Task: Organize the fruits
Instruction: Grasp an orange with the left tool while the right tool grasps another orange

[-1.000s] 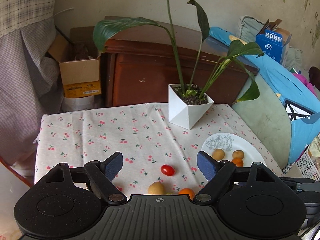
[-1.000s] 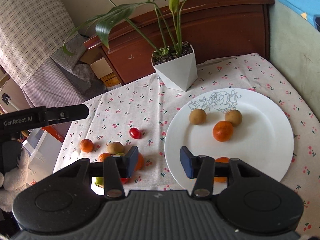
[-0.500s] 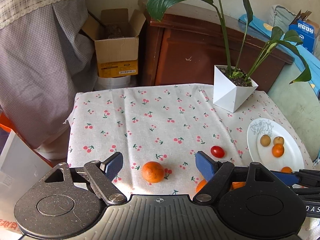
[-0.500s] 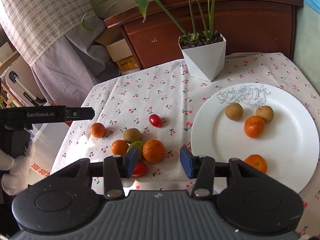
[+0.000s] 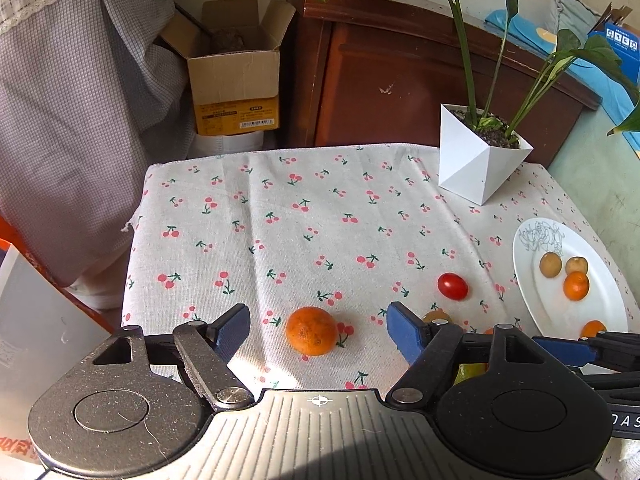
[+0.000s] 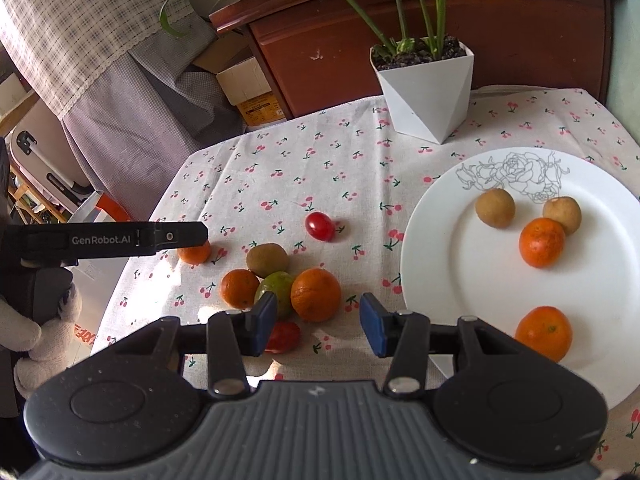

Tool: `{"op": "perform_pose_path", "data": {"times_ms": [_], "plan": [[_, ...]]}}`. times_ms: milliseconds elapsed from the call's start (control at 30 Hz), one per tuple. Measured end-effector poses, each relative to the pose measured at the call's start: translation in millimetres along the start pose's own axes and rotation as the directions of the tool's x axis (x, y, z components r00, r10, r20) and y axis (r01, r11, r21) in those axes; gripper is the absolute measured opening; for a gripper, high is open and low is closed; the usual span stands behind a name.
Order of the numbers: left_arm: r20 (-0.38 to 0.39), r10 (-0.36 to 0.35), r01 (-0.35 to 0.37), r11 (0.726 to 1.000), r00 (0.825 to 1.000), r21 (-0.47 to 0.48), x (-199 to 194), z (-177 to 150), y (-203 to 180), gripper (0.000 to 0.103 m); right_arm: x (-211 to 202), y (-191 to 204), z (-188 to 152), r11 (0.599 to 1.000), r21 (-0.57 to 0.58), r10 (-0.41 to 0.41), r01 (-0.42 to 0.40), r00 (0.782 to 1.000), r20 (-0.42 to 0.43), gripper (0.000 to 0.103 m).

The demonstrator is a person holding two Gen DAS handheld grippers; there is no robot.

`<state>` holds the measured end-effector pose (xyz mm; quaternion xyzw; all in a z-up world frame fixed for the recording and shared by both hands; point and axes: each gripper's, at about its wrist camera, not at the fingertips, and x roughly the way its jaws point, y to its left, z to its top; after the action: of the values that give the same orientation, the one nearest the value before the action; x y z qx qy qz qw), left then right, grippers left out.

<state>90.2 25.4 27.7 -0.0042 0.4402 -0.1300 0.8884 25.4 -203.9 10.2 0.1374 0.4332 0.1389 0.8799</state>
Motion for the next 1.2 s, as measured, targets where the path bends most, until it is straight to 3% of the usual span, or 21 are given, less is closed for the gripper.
{"op": "perform_pose_path", "data": {"times_ms": [433, 533, 633, 700, 800, 1200], "plan": [[-0.036, -0.014, 0.014, 1.000, 0.999, 0.016, 14.1, -6.2, -5.1, 0.046, 14.4, -0.5, 1.8, 0.999, -0.001, 0.033, -0.033, 0.999, -0.003, 0.045], [-0.042, -0.012, 0.013, 1.000, 0.999, 0.018, 17.1, -6.9, -5.4, 0.046, 17.4, 0.1, 2.2, 0.998, 0.002, 0.055, -0.055, 0.998, -0.011, 0.045], [-0.043, -0.014, 0.015, 1.000, 0.999, 0.017, 19.4, -7.4, -5.3, 0.043, 18.1, 0.4, 1.5, 0.998, -0.007, 0.063, -0.063, 0.998, -0.009, 0.042], [-0.037, -0.020, 0.021, 0.999, 0.999, 0.029, 19.3, -7.6, -7.0, 0.036, 19.1, -1.2, 2.0, 0.998, 0.000, 0.060, -0.060, 0.998, -0.014, 0.029], [-0.035, -0.037, 0.038, 0.999, 0.999, 0.028, 19.5, -7.1, -7.7, 0.028, 19.3, -2.6, 2.0, 0.998, 0.006, 0.065, -0.065, 0.998, -0.012, 0.029], [0.019, -0.063, 0.062, 0.998, 0.998, 0.015, 8.4, -1.9, -12.0, 0.028, 7.8, 0.5, 7.1, 0.998, 0.001, 0.066, -0.066, 0.998, 0.015, 0.024]]}}
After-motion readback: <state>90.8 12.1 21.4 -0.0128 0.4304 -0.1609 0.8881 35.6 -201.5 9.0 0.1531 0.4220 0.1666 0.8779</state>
